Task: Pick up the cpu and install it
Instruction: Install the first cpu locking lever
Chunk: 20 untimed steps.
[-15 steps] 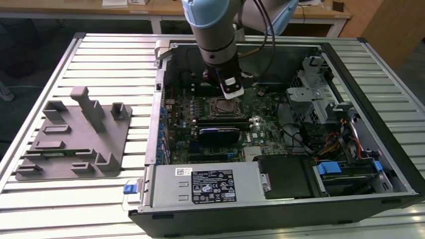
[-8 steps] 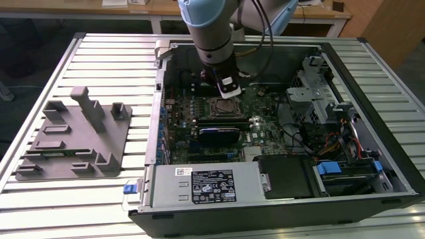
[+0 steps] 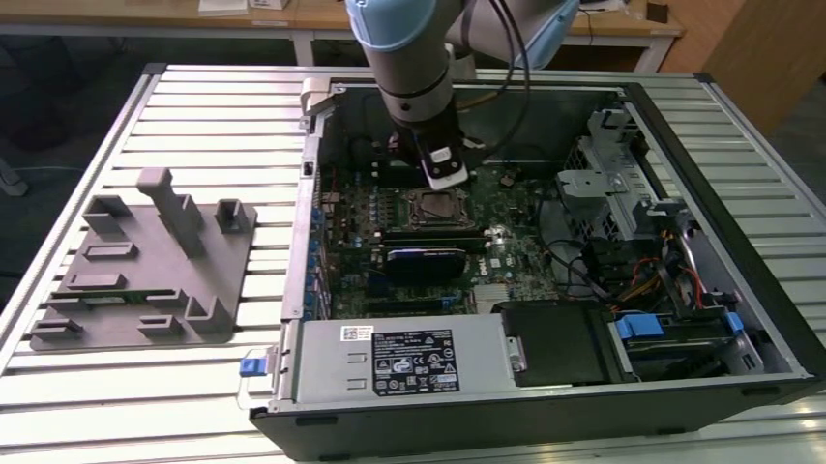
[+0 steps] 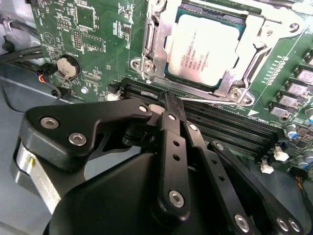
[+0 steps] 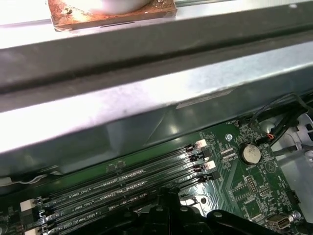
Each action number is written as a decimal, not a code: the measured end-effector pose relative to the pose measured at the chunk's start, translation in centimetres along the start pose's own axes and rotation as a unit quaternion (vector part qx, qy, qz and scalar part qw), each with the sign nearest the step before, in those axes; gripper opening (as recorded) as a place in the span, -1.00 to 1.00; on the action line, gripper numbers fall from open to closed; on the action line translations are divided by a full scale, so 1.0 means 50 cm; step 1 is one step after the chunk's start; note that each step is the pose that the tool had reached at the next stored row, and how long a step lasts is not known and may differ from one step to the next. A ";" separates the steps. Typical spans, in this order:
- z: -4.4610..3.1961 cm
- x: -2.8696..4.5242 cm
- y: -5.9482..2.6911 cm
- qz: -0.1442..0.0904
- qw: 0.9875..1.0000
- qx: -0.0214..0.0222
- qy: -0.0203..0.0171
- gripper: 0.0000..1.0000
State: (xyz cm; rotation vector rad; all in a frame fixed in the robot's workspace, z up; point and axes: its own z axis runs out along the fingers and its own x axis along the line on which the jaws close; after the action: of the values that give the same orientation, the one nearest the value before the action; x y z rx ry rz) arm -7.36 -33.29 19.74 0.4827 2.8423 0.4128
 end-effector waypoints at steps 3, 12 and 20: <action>0.000 0.003 0.000 0.000 1.000 -0.001 0.000 -0.79; 0.000 0.008 0.000 0.001 1.000 -0.002 0.001 -0.79; 0.005 0.007 -0.002 0.001 1.000 -0.002 0.000 -0.79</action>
State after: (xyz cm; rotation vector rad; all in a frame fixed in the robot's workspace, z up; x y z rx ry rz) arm -7.66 -33.18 19.40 0.4840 2.8412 0.4201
